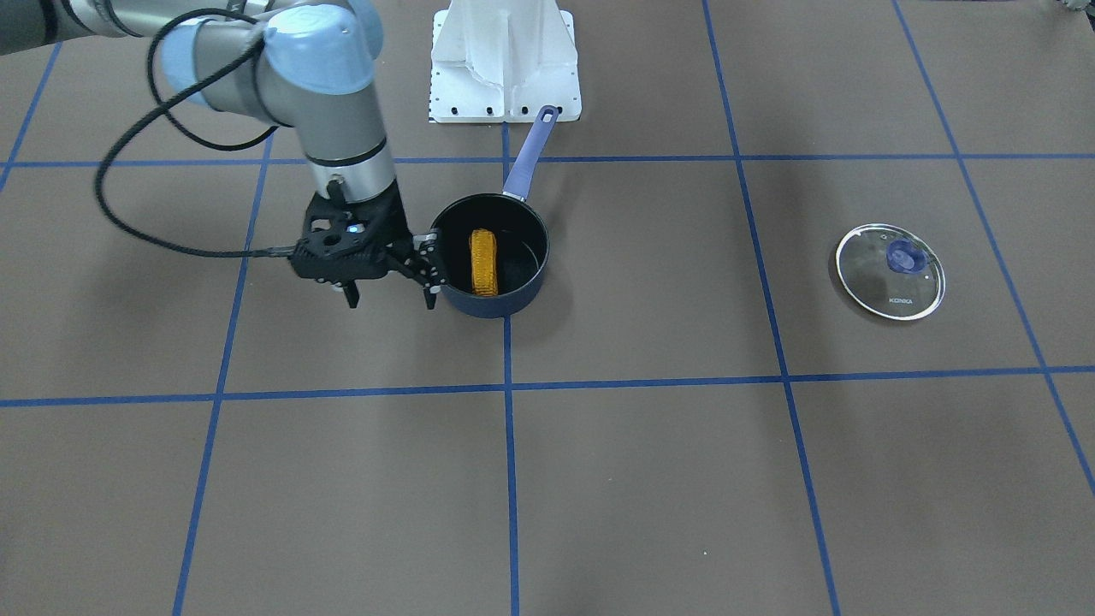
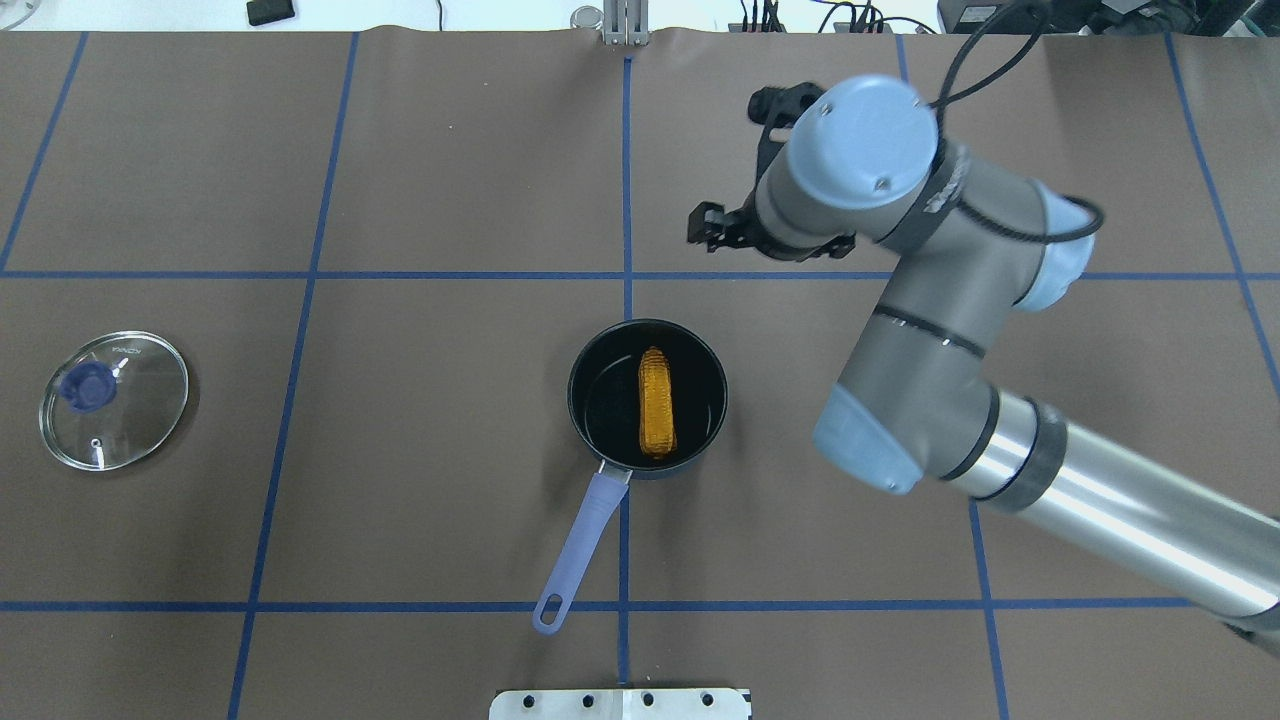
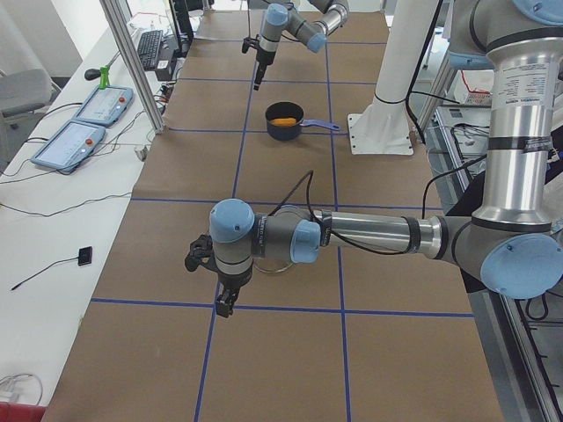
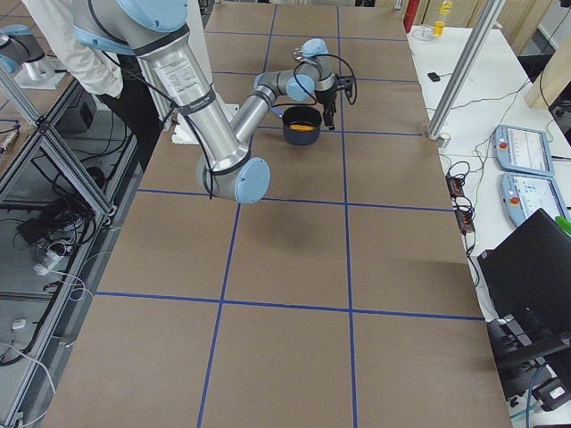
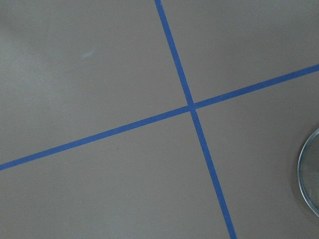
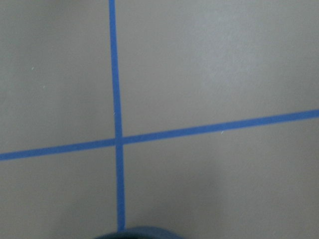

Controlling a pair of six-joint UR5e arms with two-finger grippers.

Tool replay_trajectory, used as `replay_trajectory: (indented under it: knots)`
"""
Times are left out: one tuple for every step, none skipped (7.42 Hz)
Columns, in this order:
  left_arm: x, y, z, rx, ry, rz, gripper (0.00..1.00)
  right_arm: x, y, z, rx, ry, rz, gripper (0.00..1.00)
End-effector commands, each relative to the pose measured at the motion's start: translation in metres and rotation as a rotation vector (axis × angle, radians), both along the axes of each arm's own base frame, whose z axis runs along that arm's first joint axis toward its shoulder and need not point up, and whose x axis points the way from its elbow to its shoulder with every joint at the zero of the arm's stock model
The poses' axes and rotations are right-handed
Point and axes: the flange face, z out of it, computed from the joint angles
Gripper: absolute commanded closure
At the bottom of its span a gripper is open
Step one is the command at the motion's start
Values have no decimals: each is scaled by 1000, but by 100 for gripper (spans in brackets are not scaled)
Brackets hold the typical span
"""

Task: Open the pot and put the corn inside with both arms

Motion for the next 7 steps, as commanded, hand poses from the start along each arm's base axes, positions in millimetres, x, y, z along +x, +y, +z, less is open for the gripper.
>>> replay_trajectory:
  knots:
    - [2, 4, 1, -12, 21, 1, 2, 149, -79, 92, 38, 88, -130, 0]
    - [10, 6, 1, -49, 143, -5, 2, 200, -101, 138, 56, 137, -188, 0]
    - [13, 22, 11, -86, 181, -10, 2, 253, -107, 186, 65, 171, -235, 0]
    - [12, 33, 15, -84, 178, -7, 2, 308, -93, 238, 59, 172, -282, 0]
    - [12, 38, 11, -75, 174, -6, 2, 356, -74, 283, 30, 169, -286, 0]
    - [12, 35, 11, -71, 157, -5, 2, 392, -44, 328, -24, 138, -272, 0]
    - [10, 32, 9, -62, 125, -7, 2, 426, -8, 370, -57, 129, -276, 0]
